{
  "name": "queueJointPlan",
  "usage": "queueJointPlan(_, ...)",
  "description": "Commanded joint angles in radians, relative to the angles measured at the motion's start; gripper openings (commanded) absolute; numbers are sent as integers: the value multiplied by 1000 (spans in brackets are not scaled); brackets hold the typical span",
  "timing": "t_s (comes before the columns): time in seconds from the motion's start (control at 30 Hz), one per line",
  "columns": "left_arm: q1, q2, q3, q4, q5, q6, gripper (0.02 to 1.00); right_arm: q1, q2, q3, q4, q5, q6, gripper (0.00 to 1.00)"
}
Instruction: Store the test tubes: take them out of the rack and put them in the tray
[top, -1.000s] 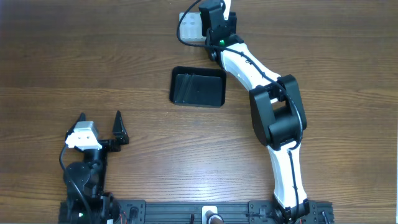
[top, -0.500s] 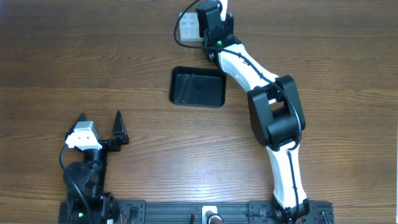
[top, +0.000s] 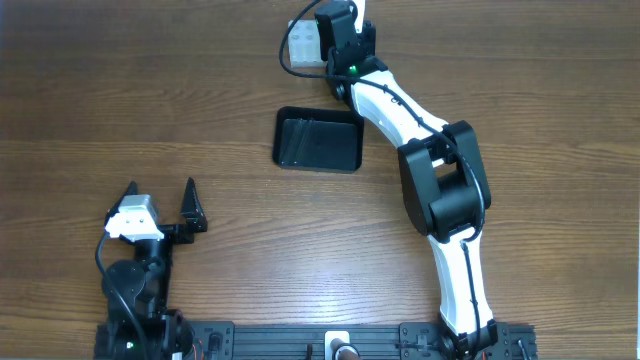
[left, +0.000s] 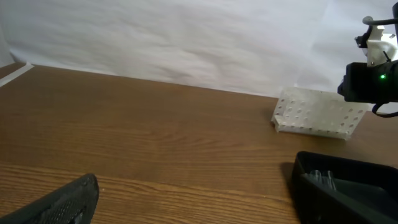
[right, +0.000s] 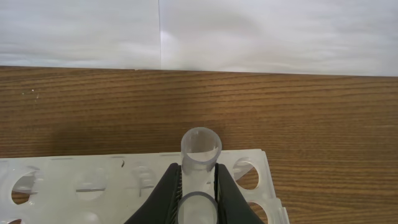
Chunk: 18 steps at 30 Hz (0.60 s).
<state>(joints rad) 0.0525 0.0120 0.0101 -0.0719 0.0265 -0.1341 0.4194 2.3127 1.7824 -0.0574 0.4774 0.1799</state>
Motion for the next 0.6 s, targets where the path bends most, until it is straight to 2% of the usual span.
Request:
queueJointPlan(0.03,-3,-7,-5,-5,-1,15,998,14,12,24,5,3,-3,77)
queueJointPlan(0.27,-3,-7,-4,-5,-1,15,996,15,-23,24,5,4,-3,77)
queueJointPlan(0.6,-3,-7,-5,-5,-1,15,996,15,-75,24,5,45,-13,77)
